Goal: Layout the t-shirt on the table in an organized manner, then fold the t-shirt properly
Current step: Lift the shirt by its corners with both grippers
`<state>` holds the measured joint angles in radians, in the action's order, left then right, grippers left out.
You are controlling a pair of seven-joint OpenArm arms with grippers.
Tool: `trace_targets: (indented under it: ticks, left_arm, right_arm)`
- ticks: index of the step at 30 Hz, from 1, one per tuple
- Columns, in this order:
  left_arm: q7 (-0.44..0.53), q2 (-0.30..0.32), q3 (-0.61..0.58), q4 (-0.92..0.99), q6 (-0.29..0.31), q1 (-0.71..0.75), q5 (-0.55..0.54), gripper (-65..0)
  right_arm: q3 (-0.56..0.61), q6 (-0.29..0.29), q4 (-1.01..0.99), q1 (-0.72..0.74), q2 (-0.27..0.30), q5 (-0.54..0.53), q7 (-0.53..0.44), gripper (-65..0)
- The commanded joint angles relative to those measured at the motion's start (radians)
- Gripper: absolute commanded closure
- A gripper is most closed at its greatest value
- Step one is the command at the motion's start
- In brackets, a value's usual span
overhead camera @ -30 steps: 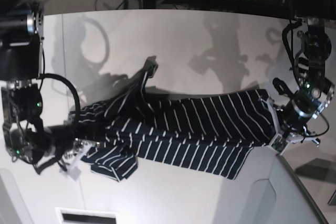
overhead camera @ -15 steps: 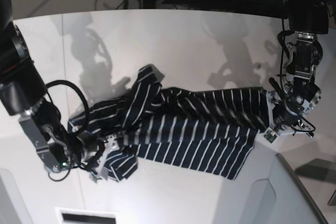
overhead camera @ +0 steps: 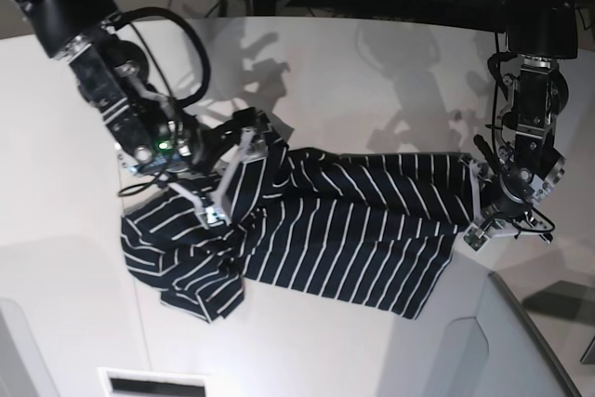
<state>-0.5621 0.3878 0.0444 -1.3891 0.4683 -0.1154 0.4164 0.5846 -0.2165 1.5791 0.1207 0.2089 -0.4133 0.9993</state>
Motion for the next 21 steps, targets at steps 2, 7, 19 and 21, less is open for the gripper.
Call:
trace_targets:
  ticks: [2, 7, 19, 21]
  left_arm:
    - [0.009, 0.012, 0.002, -0.019, -0.016, -0.019, 0.005, 0.0]
    - [0.009, 0.012, 0.004, -0.019, -0.016, -0.016, 0.005, 0.0]
    - [0.009, 0.020, 0.012, -0.019, -0.016, -0.014, 0.005, 0.0]
    - [0.009, 0.020, 0.013, -0.020, -0.016, -0.016, 0.005, 0.0]
  right_arm:
    - [-0.007, 0.001, -0.004, 0.021, -0.036, 0.043, -0.010, -53.0]
    - [-0.005, 0.048, -0.185, 0.089, -0.113, 0.057, -0.033, -52.4]
    - [-0.019, 0.048, -0.227, 0.073, -0.061, 0.054, -0.041, -2.1]
    - [-0.021, 0.048, -0.102, 0.049, -0.009, 0.054, 0.019, 0.0]
